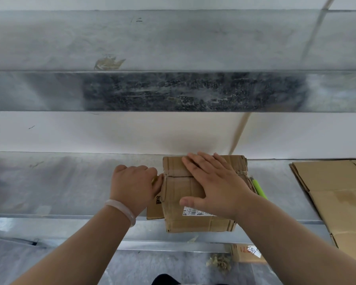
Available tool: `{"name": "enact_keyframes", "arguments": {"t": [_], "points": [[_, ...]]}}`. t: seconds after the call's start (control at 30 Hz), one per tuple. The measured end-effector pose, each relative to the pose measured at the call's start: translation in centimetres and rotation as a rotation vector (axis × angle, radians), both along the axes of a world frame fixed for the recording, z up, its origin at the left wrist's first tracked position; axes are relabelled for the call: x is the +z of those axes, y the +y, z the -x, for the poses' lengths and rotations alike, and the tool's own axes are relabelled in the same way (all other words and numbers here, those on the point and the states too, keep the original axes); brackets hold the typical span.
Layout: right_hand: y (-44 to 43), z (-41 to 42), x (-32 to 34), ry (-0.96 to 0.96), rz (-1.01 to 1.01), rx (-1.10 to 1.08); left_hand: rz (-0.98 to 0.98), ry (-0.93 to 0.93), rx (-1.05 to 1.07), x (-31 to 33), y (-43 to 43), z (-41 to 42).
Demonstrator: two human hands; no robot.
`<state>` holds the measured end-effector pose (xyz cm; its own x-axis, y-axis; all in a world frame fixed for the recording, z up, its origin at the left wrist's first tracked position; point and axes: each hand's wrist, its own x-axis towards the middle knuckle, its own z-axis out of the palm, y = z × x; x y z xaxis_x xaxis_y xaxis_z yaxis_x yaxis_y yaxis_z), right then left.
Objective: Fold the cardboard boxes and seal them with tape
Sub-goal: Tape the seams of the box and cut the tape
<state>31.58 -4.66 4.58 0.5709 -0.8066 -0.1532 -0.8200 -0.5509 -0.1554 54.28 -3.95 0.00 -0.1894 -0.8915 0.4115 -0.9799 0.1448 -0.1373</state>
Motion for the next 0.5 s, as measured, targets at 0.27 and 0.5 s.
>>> {"name": "enact_keyframes", "arguments": {"t": [0.27, 0.5], "points": [[-0.7, -0.69, 0.03, -0.043, 0.057, -0.022, -0.014, 0.044, 0.025, -0.33, -0.11, -0.15], [-0.49, -0.6, 0.38, 0.03, 0.024, 0.064, -0.04, 0.061, 0.026, -0.85, -0.14, -0.35]]}}
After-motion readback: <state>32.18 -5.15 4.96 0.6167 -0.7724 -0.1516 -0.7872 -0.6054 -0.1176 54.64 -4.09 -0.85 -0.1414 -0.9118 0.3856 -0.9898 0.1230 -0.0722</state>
